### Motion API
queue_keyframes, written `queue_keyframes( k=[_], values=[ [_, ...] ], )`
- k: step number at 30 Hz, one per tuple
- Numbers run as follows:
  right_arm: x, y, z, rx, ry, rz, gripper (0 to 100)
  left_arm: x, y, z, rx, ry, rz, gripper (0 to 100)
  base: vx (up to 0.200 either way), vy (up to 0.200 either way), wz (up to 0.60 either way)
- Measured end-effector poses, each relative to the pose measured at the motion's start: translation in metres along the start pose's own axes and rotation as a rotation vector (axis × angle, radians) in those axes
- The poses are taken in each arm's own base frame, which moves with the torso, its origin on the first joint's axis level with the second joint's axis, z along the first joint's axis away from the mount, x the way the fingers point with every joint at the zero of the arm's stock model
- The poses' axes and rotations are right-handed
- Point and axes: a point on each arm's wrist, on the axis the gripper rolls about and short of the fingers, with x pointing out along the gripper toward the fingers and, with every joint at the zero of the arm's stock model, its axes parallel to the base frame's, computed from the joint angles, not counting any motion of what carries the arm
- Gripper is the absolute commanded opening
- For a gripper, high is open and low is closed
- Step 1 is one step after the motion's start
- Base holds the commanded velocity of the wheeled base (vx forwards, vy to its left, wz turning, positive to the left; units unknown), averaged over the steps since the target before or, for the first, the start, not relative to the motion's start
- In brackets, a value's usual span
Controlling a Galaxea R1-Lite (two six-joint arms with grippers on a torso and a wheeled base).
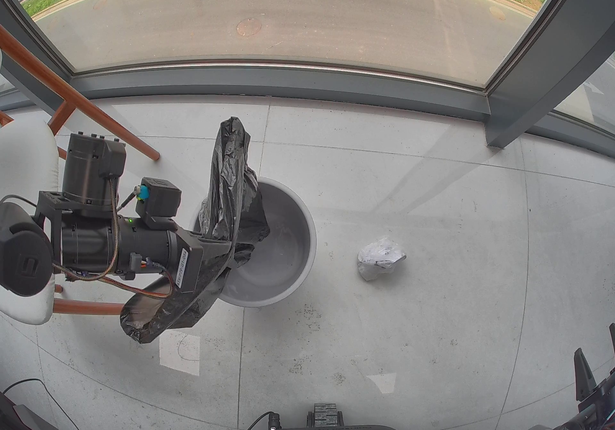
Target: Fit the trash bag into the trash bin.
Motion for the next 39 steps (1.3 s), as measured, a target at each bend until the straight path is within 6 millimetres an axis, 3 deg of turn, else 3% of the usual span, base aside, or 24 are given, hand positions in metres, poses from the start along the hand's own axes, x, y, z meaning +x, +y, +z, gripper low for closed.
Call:
queue_keyframes(
  k=[7,16,20,28,39],
  values=[
    [0.0,-0.001,0.0,0.002,0.0,-0.024,100,0.003,-0.004,-0.004,0.23,0.058,0.005,0,0.0,0.0,0.0],
    [0.0,-0.001,0.002,0.002,-0.02,-0.029,100,0.005,-0.022,-0.035,0.238,0.162,-0.029,0,0.0,0.0,0.0],
    [-0.001,-0.001,0.015,-0.004,-0.069,0.0,100,0.003,-0.025,-0.04,0.232,0.152,-0.028,0,0.0,0.0,0.0],
    [0.011,-0.002,0.034,0.041,0.01,0.209,100,0.001,-0.029,-0.044,0.238,0.135,-0.036,0,0.0,0.0,0.0],
    [0.051,0.012,0.081,0.344,0.252,0.385,100,0.003,-0.035,-0.045,0.256,0.107,-0.05,0,0.0,0.0,0.0]
  ],
)
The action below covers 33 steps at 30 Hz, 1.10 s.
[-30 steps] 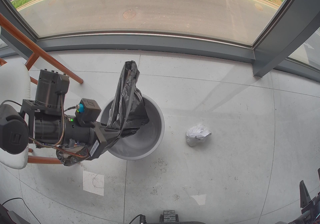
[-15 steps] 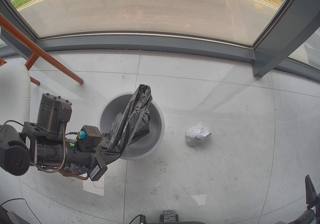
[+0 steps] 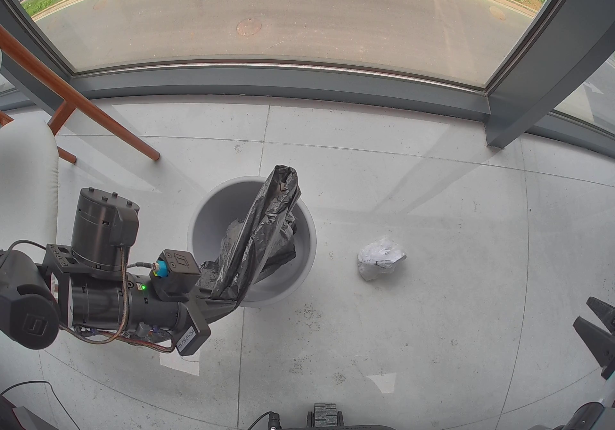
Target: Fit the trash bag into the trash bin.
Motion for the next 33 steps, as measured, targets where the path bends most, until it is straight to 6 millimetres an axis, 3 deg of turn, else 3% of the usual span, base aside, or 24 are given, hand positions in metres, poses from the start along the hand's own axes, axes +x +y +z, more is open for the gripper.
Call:
queue_keyframes(
  k=[10,18,33],
  values=[
    [0.046,0.018,0.031,0.076,0.172,0.055,100,0.003,-0.003,-0.003,0.01,-0.013,-0.001,0,0.0,0.0,0.0],
    [0.082,0.045,0.055,0.243,0.262,0.127,100,0.005,-0.004,-0.006,0.011,-0.011,0.007,0,0.0,0.0,0.0],
    [0.132,0.07,0.055,0.224,0.395,0.138,100,0.013,-0.006,-0.008,0.015,0.001,-0.007,0,0.0,0.0,0.0]
  ],
)
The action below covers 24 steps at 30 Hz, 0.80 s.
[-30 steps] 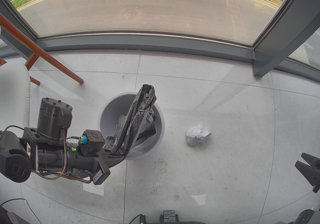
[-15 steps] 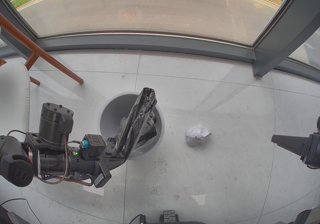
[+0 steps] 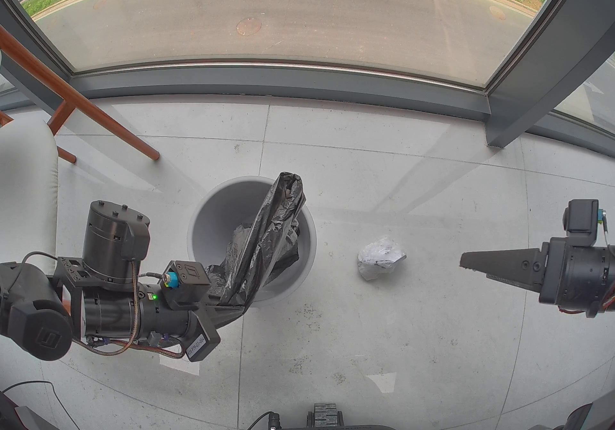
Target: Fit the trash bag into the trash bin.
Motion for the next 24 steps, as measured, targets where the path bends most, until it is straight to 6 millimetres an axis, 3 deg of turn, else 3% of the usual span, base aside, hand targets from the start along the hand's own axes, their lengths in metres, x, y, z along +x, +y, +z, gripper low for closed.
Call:
queue_keyframes(
  k=[12,24],
  values=[
    [0.039,0.016,0.022,-0.043,-0.011,-0.043,100,0.006,-0.005,-0.004,0.078,0.039,0.0,0,0.0,0.0,0.0],
    [0.083,0.031,0.03,-0.056,0.01,-0.079,100,0.006,-0.007,-0.011,0.171,0.085,0.025,0,0.0,0.0,0.0]
  ],
)
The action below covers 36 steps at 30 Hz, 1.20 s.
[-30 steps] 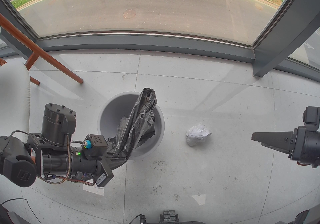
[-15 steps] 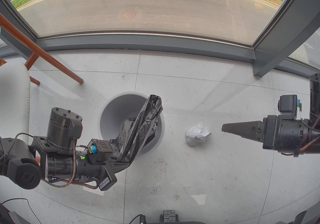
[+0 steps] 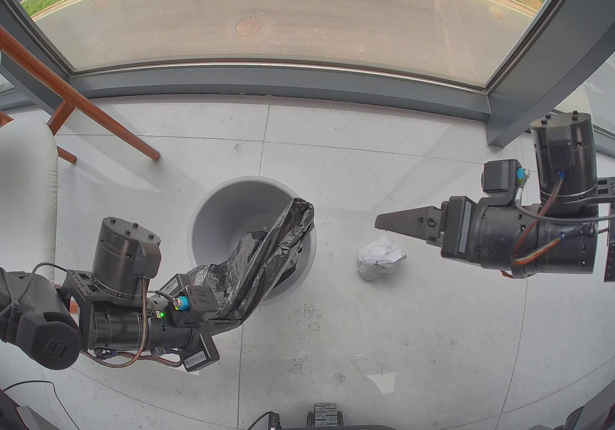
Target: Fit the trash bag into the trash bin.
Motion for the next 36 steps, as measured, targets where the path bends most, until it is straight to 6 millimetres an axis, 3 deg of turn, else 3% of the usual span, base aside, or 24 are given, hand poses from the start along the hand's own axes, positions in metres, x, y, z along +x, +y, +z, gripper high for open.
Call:
queue_keyframes(
  k=[19,36],
  values=[
    [0.079,0.028,-0.005,-0.045,0.058,-0.023,100,0.008,0.006,0.006,0.007,-0.011,0.017,0,0.0,0.0,0.0],
    [0.123,0.033,-0.002,-0.059,0.055,-0.04,100,0.011,0.005,0.007,0.012,-0.011,0.01,0,0.0,0.0,0.0]
  ],
)
